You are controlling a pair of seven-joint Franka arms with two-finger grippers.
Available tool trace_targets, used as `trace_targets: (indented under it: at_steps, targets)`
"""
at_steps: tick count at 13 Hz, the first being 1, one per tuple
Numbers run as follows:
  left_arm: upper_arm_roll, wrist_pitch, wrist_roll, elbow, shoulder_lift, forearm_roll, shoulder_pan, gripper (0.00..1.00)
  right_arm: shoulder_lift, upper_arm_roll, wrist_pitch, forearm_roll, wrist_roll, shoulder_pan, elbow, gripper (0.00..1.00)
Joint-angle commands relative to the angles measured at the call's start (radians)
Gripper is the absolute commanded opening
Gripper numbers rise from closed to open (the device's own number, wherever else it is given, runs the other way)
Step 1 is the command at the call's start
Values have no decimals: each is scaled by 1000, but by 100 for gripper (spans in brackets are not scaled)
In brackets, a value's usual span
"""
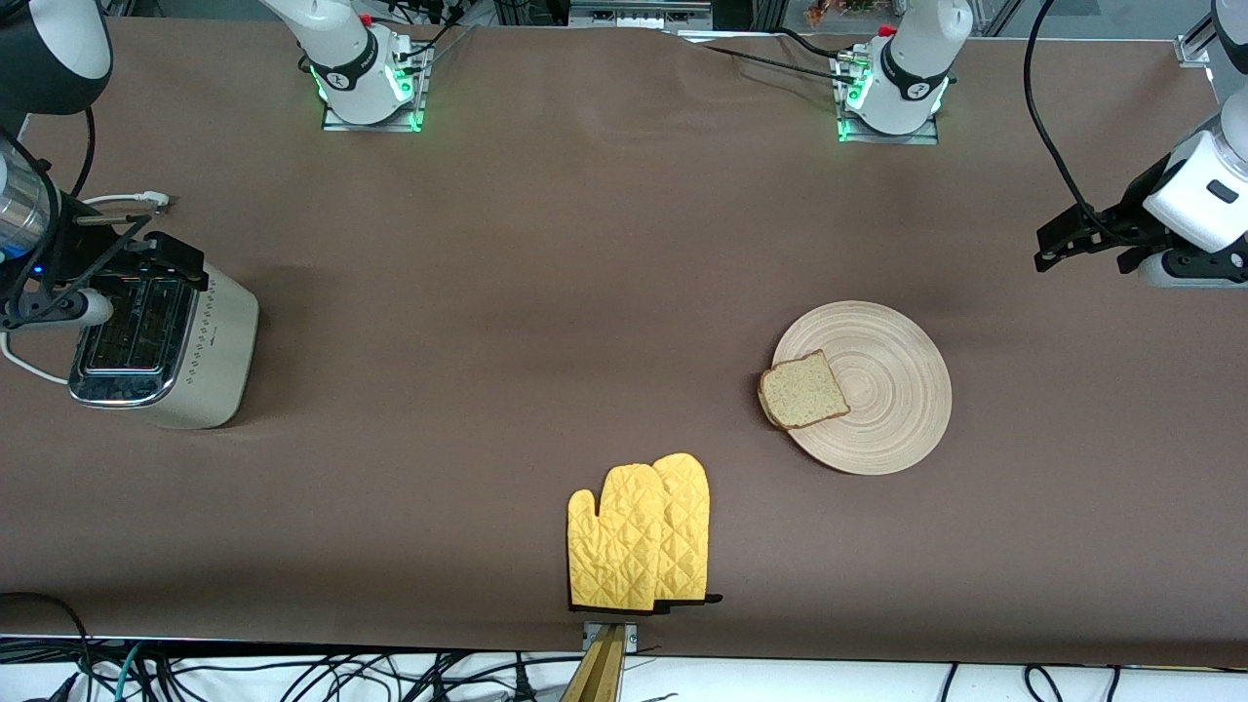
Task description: Move plate and put bread in toaster
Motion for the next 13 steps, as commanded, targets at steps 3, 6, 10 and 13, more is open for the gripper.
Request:
trace_targets:
  at_steps: [3, 6, 10, 13]
  targets:
    - [-5, -15, 16, 13, 5, 32, 7, 100, -3, 3, 0, -5, -3, -4, 4, 100]
    - [-5, -15, 14, 13, 5, 32, 5, 100, -3, 3, 0, -5, -3, -5, 4, 100]
    - [-5, -15, 13, 16, 11, 32, 5, 100, -3, 3, 0, -5, -3, -5, 4, 100]
    - [-4, -15, 14, 16, 11, 32, 7, 100, -3, 3, 0, -5, -3, -5, 4, 100]
